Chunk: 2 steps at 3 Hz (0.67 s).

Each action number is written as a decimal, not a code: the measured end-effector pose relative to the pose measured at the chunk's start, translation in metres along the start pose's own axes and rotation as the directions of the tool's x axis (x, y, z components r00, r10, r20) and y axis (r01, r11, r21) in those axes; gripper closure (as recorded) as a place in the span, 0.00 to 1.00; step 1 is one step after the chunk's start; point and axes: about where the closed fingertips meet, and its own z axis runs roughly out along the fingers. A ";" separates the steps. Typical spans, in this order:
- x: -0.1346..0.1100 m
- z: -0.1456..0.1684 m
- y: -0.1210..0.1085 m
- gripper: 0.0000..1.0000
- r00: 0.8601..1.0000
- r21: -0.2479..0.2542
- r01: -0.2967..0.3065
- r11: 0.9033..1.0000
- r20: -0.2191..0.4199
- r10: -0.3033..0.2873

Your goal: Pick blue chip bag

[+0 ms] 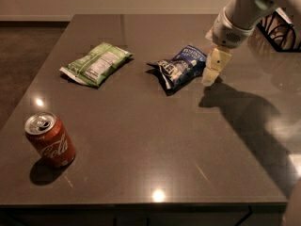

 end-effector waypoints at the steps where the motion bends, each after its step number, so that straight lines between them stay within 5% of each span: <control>1: 0.004 0.019 -0.023 0.00 1.000 -0.009 -0.017 1.000 -0.004 0.017; 2: 0.008 0.031 -0.040 0.00 0.999 -0.014 -0.032 0.999 -0.008 0.032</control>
Offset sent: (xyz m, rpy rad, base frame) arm 0.0721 -0.0187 -0.0251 0.0034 0.0362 -0.0462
